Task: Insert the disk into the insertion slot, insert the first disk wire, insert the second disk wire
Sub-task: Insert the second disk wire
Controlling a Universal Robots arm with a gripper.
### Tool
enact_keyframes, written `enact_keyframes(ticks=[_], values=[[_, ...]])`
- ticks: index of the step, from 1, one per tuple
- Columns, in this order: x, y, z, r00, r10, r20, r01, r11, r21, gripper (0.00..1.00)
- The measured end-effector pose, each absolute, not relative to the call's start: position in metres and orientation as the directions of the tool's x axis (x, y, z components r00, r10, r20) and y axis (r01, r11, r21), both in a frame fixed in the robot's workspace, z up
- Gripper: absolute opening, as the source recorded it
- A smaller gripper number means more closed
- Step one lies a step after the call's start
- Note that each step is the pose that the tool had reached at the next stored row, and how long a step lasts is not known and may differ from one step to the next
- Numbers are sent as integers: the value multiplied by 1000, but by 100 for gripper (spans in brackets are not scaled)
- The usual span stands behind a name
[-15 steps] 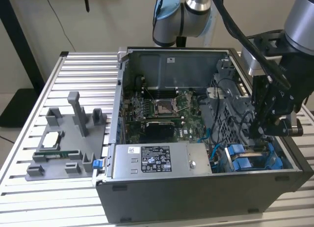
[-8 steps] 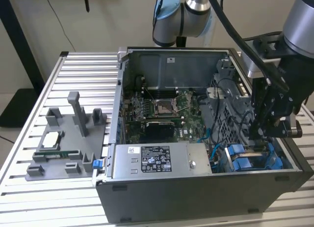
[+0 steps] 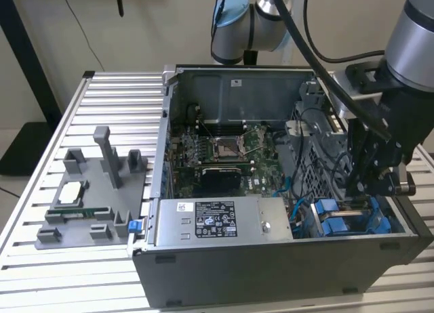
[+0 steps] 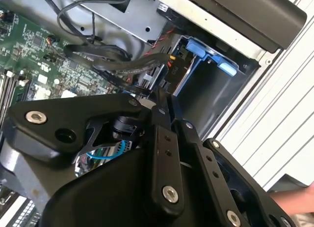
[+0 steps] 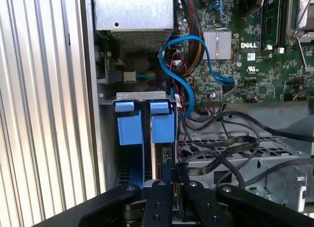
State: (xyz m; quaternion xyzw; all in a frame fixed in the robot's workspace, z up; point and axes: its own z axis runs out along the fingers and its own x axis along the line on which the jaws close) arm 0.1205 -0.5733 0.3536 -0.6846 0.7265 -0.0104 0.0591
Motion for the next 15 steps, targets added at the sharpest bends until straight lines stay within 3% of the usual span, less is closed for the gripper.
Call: enact_keyframes(ticks=[8,15], values=[[120,-573,345,-53,-996,-73,-989,63,-134,0],[119,-573,343,-53,-996,-73,-989,62,-137,0]])
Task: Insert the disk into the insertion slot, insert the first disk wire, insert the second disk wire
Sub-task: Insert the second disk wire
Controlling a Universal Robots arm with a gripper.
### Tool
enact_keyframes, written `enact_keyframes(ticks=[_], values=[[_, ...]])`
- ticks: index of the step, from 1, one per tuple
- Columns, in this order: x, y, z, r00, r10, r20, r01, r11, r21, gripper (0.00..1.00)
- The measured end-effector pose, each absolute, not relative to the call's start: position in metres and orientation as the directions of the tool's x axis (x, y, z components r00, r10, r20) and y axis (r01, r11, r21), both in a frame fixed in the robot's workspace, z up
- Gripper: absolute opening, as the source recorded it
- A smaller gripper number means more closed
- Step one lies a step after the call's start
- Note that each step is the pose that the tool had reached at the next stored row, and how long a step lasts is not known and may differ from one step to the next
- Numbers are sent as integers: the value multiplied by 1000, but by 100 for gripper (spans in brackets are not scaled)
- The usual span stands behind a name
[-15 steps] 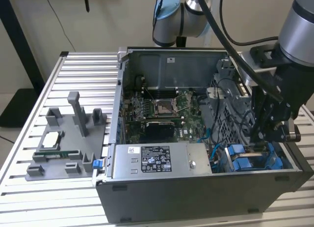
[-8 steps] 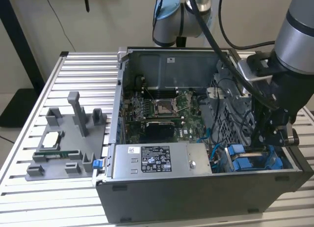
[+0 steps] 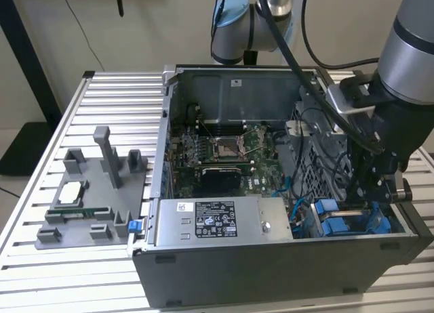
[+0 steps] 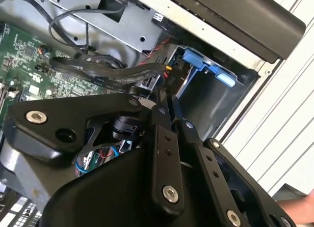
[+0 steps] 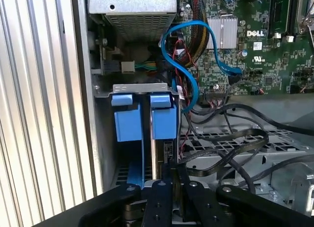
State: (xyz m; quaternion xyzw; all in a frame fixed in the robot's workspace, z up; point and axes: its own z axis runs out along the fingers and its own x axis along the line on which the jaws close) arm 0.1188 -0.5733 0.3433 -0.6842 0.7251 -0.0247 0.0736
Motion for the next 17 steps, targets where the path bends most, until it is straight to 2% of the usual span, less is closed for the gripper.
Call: enact_keyframes(ticks=[17], values=[[116,-573,338,-52,-997,-63,-987,61,-147,0]])
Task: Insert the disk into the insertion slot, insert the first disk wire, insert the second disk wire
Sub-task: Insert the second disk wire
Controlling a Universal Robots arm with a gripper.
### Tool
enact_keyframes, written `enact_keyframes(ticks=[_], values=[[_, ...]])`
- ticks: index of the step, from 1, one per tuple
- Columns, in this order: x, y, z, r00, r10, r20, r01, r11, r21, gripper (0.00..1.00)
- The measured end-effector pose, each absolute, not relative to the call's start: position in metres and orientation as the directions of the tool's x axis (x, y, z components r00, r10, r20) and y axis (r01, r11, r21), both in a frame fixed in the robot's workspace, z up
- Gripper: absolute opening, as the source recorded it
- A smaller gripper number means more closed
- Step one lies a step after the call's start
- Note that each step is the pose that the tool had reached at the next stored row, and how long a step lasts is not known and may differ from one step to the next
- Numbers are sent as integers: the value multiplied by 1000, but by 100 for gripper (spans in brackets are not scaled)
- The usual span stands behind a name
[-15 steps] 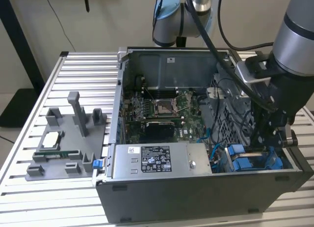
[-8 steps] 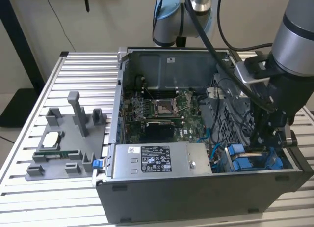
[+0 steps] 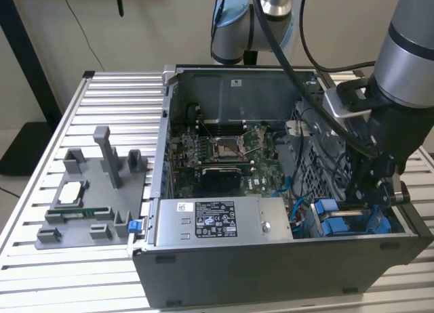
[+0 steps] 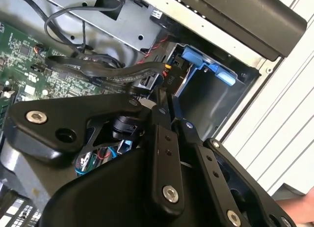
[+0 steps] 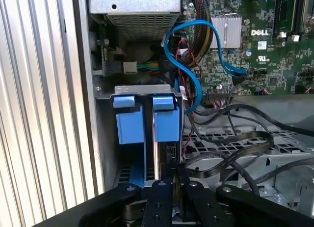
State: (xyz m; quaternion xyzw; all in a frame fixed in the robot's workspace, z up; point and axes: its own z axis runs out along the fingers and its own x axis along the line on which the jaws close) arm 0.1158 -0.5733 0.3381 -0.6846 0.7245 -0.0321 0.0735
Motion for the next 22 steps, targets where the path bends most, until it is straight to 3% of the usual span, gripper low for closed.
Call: enact_keyframes(ticks=[4,5,22], values=[[112,-573,335,-52,-997,-61,-987,60,-150,0],[112,-573,336,-52,-997,-63,-987,61,-150,100],[110,-574,399,-52,-997,-62,-987,61,-149,100]])
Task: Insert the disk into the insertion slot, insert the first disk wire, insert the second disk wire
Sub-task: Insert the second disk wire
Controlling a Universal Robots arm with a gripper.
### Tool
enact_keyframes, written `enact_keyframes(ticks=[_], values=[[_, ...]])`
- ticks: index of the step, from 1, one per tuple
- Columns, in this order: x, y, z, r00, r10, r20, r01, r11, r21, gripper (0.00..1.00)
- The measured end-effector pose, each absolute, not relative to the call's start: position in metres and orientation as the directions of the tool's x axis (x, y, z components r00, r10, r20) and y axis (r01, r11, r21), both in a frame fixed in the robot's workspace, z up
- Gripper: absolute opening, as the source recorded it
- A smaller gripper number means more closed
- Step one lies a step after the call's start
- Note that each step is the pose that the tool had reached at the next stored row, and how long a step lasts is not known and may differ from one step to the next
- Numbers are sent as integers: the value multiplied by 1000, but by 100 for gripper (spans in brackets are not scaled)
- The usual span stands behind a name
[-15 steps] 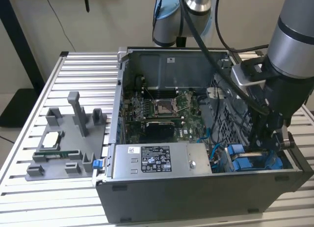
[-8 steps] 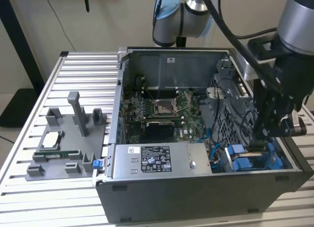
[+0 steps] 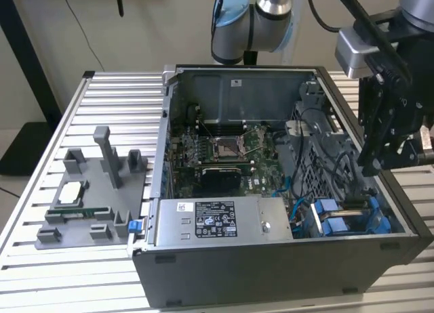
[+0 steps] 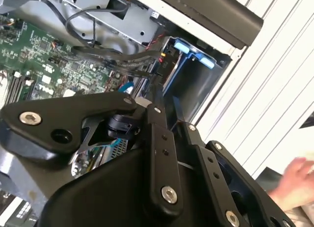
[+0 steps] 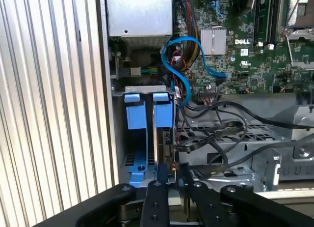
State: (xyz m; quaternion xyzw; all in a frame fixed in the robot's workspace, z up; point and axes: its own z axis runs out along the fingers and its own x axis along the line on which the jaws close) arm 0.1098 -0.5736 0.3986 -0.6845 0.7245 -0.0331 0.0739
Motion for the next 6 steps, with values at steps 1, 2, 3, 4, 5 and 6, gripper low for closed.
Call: enact_keyframes(ticks=[1,2,3,4,5,6], values=[[110,-574,399,-52,-997,-62,-987,61,-149,100],[110,-574,399,-52,-997,-62,-987,61,-149,100],[110,-574,399,-52,-997,-62,-987,61,-149,100],[110,-574,399,-52,-997,-62,-987,61,-149,100],[110,-574,399,-52,-997,-62,-987,61,-149,100],[110,-574,399,-52,-997,-62,-987,61,-149,100]])
